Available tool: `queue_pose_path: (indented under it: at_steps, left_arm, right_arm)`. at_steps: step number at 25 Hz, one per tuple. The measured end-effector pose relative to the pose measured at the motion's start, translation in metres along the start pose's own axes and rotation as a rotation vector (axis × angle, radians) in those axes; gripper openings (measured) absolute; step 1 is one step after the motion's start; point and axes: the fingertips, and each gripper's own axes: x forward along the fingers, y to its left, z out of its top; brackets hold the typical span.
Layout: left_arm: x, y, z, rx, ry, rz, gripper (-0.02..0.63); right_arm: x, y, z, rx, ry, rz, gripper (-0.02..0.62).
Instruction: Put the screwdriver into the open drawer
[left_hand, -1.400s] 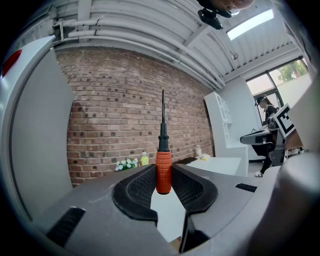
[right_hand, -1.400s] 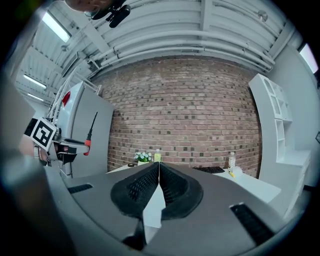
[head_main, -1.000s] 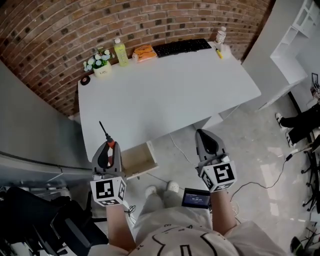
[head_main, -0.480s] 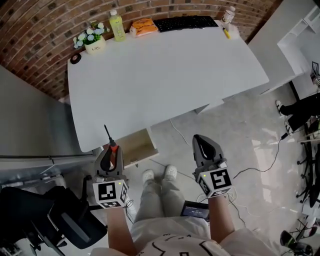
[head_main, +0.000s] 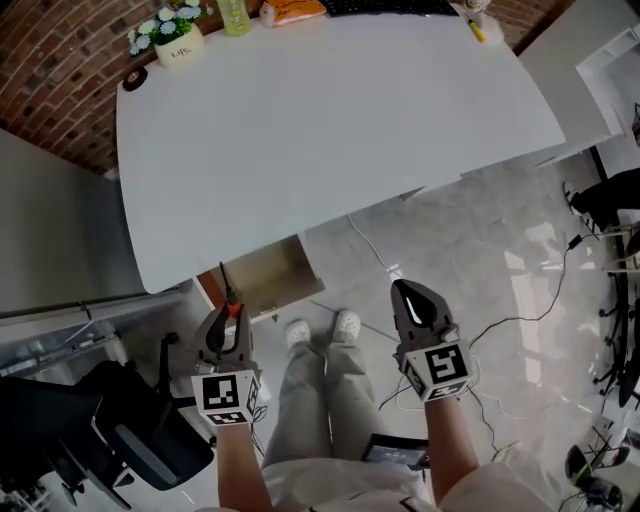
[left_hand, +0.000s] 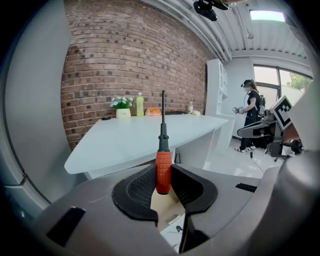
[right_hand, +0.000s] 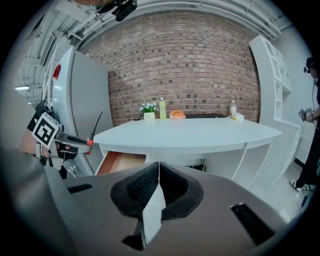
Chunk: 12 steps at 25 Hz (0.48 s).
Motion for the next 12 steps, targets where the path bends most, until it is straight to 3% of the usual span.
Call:
queue_pose_path:
  at_steps: [7, 12]
  left_arm:
    - [0.024, -0.004, -0.059, 0.102, 0.096, -0.064, 0.097]
    - [0.040, -0.002, -0.078, 0.106, 0.106, -0.097, 0.097]
  right_arm:
    - [0.019, 0.009, -0.051, -0.026, 0.050, 0.027, 0.018]
    - [0.034, 0.021, -0.079, -0.031, 0.081, 0.073, 0.018]
